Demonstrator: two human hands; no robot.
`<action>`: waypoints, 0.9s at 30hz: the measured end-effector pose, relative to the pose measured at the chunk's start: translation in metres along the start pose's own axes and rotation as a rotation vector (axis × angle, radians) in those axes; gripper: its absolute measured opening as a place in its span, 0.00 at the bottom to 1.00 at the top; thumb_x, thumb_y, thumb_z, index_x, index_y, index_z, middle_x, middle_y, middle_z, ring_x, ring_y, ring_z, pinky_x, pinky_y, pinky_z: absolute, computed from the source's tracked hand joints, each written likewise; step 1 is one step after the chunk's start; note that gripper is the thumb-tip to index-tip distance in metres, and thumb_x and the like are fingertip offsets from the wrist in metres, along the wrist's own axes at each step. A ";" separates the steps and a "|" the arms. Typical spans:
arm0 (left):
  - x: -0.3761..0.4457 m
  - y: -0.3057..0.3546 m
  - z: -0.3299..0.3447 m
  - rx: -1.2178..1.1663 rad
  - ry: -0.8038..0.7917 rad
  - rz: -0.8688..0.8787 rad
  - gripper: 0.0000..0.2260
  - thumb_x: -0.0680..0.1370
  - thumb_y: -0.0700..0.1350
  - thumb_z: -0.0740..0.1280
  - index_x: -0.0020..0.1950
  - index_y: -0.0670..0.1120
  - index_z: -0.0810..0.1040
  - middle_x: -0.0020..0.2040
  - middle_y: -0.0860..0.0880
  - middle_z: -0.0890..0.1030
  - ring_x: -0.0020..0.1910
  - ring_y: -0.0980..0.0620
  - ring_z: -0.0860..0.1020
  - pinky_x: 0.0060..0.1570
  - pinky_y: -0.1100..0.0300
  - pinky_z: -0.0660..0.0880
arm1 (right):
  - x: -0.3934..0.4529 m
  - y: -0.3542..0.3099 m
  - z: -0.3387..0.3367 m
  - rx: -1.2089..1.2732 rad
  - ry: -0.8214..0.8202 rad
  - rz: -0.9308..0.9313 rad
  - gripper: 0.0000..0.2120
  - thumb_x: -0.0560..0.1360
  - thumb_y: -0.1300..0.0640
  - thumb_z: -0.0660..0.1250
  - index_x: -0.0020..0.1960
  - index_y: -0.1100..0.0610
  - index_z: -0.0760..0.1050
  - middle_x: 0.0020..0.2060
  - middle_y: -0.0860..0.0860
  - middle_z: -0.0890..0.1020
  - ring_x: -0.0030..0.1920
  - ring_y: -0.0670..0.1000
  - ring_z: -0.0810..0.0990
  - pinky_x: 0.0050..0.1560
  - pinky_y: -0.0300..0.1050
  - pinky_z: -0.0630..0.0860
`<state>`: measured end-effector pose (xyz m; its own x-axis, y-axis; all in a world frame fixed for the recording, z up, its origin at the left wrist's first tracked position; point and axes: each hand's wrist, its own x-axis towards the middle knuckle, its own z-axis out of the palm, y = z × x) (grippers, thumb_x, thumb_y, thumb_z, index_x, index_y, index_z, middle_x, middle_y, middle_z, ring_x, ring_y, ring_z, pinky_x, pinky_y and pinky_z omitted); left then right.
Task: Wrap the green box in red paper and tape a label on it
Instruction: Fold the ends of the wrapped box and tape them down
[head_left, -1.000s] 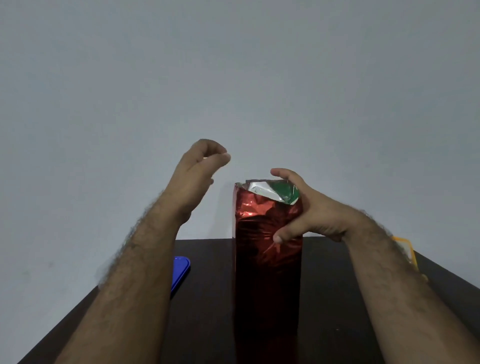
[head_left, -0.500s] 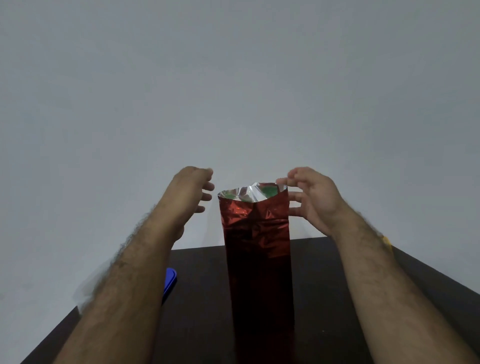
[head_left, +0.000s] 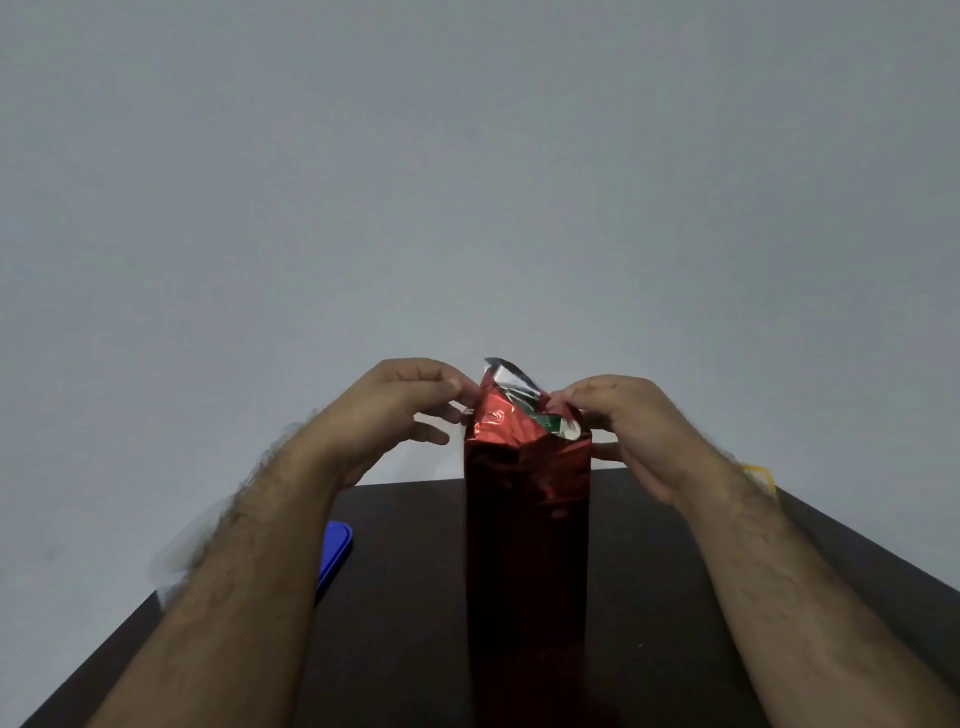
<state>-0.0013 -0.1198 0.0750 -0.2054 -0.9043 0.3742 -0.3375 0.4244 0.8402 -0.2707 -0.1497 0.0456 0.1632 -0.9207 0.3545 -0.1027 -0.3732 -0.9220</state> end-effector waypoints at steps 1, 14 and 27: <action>-0.001 0.000 0.001 0.043 -0.018 0.023 0.07 0.83 0.41 0.69 0.58 0.44 0.86 0.55 0.46 0.87 0.55 0.48 0.84 0.54 0.51 0.80 | -0.004 0.003 0.003 0.008 0.014 -0.022 0.07 0.78 0.56 0.72 0.48 0.56 0.88 0.48 0.50 0.88 0.49 0.48 0.83 0.57 0.55 0.77; -0.004 0.003 0.013 0.096 -0.138 -0.015 0.23 0.67 0.54 0.81 0.62 0.54 0.85 0.57 0.50 0.87 0.61 0.43 0.84 0.71 0.34 0.73 | -0.015 0.021 0.026 0.123 -0.098 -0.152 0.20 0.73 0.50 0.72 0.65 0.46 0.82 0.60 0.50 0.85 0.61 0.53 0.85 0.60 0.48 0.80; 0.003 -0.002 0.028 0.043 0.052 0.001 0.25 0.60 0.54 0.86 0.53 0.55 0.83 0.62 0.56 0.84 0.65 0.59 0.79 0.66 0.51 0.77 | -0.024 0.021 0.036 0.198 0.178 -0.317 0.25 0.75 0.39 0.71 0.69 0.45 0.76 0.66 0.49 0.80 0.64 0.52 0.83 0.62 0.53 0.83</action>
<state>-0.0274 -0.1224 0.0634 -0.1583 -0.9044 0.3962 -0.3763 0.4263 0.8226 -0.2410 -0.1315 0.0123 -0.0172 -0.7755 0.6311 0.1189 -0.6283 -0.7688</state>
